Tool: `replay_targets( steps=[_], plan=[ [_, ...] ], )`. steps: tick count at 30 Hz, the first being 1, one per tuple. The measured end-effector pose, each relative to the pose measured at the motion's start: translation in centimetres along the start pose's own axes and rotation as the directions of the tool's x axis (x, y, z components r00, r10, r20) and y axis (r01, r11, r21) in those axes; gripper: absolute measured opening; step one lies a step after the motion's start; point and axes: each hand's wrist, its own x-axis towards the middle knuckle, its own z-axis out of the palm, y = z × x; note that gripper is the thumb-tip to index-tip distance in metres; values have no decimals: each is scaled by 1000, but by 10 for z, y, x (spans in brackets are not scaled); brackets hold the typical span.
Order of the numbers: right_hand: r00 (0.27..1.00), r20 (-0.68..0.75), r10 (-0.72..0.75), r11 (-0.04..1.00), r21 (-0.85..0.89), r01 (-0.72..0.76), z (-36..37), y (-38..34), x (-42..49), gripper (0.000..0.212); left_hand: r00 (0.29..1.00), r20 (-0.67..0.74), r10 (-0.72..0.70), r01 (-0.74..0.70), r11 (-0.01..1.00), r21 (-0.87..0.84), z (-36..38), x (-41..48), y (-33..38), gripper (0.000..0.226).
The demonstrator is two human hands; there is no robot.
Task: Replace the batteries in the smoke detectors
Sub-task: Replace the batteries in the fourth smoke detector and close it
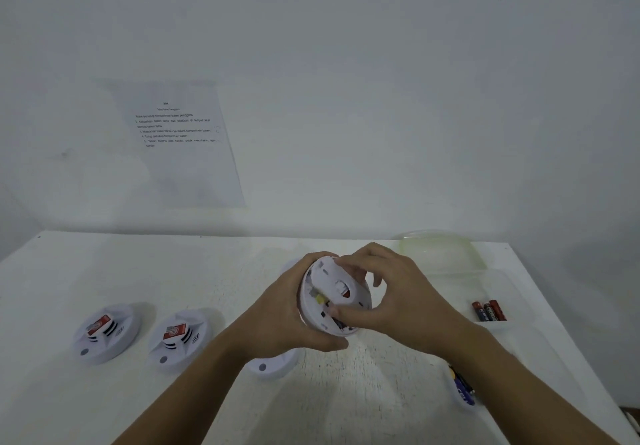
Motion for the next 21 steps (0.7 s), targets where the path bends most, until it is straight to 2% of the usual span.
replay_targets(
  steps=[3, 5, 10, 14, 17, 21],
  plan=[
    [994, -64, 85, 967, 244, -67, -3, -1, 2, 28, 999, -29, -19, 18, 1000, -21, 3, -3, -5, 89],
    [987, -91, 131, 936, 339, -94, -5, 1, 4, 10, 997, -67, -23, 22, 999, -25, 4, -6, -8, 90],
    [931, -293, 216, 925, 367, -99, -1, 8, -2, 15, 991, -134, -16, 13, 1000, -26, 6, -14, -15, 89],
    [873, -382, 304, 923, 347, -170, 6, 25, -13, 17, 987, -161, -26, 18, 998, -54, 3, -23, -20, 90],
    [866, -329, 377, 906, 323, -272, 13, 41, -23, 23, 984, -170, -45, 35, 997, -62, 1, -27, -23, 93],
    [896, -187, 402, 914, 136, -382, 29, 59, -32, 20, 987, -150, -61, 48, 995, -87, 2, -29, -25, 94]
  ],
)
